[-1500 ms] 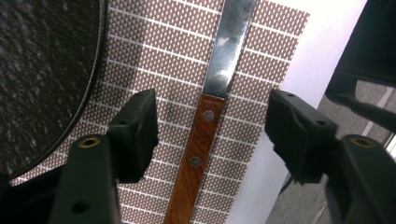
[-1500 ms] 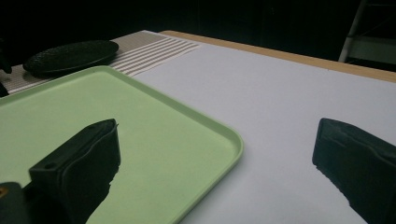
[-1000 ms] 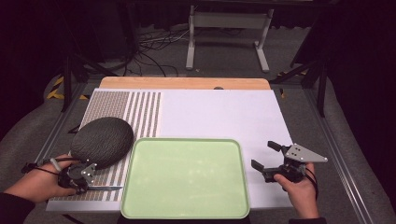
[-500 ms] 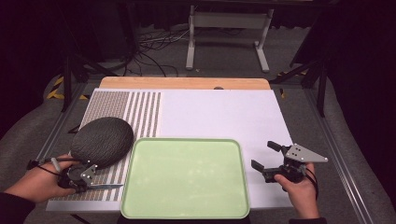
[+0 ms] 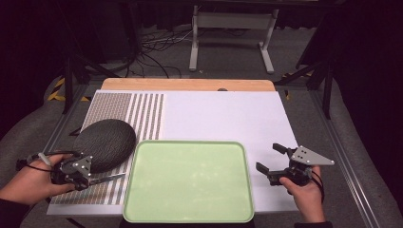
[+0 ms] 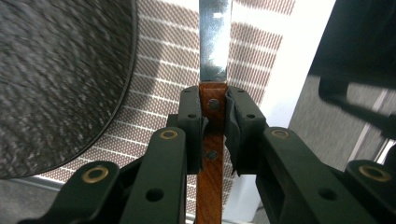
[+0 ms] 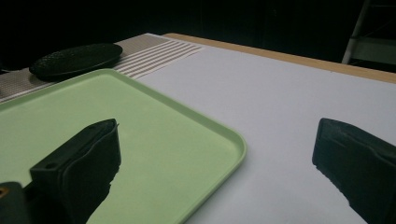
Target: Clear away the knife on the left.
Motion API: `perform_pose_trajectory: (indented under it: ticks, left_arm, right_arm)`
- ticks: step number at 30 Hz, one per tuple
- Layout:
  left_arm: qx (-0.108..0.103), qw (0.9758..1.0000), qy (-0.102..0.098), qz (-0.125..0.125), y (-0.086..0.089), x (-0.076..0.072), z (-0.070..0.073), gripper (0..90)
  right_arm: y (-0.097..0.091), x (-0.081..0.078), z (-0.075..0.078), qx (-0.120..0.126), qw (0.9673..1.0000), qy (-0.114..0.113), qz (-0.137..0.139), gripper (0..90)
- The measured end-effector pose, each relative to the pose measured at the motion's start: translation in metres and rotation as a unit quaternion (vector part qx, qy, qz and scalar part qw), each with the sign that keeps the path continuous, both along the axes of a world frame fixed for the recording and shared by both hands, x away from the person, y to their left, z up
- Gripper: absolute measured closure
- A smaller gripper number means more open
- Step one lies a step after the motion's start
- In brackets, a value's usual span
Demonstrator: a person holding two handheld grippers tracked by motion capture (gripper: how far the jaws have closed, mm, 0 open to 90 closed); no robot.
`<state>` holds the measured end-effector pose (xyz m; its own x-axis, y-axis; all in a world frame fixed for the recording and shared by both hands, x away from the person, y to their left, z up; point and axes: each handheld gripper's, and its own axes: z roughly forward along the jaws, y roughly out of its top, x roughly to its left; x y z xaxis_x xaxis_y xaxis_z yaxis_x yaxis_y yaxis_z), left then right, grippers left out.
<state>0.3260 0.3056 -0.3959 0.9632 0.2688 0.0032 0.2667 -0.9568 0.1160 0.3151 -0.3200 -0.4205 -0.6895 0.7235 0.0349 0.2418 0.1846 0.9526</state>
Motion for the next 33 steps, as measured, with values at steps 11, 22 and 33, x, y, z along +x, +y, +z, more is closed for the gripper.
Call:
perform_pose_trajectory:
  ticks: [11, 22, 33]
  left_arm:
    - [-0.042, 0.9959, 0.023, 0.077, -0.009, 0.002, 0.015, 77.9]
    - [-0.106, 0.9823, 0.046, 0.147, -0.015, 0.001, 0.028, 77.9]
    - [-0.149, 0.9631, 0.085, 0.208, -0.024, 0.006, 0.028, 77.8]
  right_arm:
    - [-0.001, 0.000, 0.001, 0.003, 1.0000, -0.003, -0.002, 1.9]
    - [-0.002, 0.000, 0.001, 0.001, 1.0000, -0.003, -0.003, 1.9]
    - [-0.001, 0.000, 0.000, -0.004, 1.0000, 0.000, -0.004, 1.9]
